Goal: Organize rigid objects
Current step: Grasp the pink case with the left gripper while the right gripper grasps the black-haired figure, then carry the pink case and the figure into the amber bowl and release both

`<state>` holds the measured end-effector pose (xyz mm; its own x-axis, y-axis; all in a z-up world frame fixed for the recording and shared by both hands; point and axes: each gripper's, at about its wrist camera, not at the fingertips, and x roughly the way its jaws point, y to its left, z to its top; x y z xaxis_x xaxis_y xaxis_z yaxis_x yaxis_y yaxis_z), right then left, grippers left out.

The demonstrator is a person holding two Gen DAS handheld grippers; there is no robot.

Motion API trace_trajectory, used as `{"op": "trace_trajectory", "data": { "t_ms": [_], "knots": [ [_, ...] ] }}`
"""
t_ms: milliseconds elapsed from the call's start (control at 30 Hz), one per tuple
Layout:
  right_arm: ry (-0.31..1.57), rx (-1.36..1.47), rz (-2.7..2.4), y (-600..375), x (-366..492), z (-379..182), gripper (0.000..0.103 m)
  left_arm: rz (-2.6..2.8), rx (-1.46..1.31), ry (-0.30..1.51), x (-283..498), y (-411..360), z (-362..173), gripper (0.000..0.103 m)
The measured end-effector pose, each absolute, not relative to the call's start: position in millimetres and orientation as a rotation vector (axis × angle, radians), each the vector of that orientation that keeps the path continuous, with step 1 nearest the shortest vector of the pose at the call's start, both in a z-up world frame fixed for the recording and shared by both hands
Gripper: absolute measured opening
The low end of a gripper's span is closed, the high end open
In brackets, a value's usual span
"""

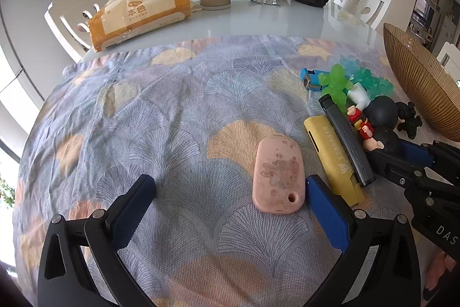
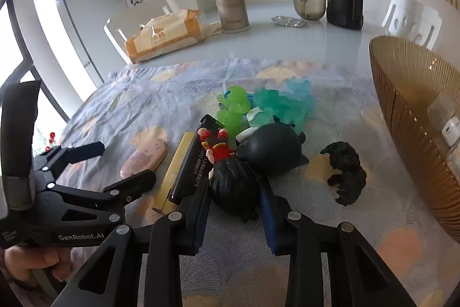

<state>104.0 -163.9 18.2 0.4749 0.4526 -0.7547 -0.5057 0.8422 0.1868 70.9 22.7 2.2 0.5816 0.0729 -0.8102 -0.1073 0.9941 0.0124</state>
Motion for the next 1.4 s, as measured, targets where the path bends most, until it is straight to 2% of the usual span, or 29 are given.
{"op": "trace_trajectory", "data": {
  "t_ms": [267, 333, 367, 400, 433, 767, 1400],
  "knots": [
    [0.929, 0.080, 0.662, -173, 112, 15, 0.032, 0.103, -0.039, 0.944, 71, 22, 2, 0.103],
    [0.933, 0.121, 0.672, -176, 114, 14, 0.033, 0.070, -0.029, 0.937, 71, 18, 3, 0.096],
    [0.935, 0.135, 0.678, -177, 115, 13, 0.033, 0.026, -0.025, 0.924, 69, 14, 5, 0.071],
    [0.937, 0.146, 0.684, -178, 115, 13, 0.033, -0.021, -0.006, 0.900, 66, 7, 9, 0.039],
    [0.937, 0.150, 0.686, -178, 115, 13, 0.033, -0.054, 0.022, 0.891, 65, 1, 10, 0.033],
    [0.875, 0.108, 0.745, -169, 103, 23, 0.033, -0.077, -0.061, 0.879, 63, 15, 14, 0.032],
    [0.793, 0.196, 0.772, -189, 95, 33, 0.033, -0.077, -0.045, 0.818, 56, 8, 21, 0.032]
  ]
}}
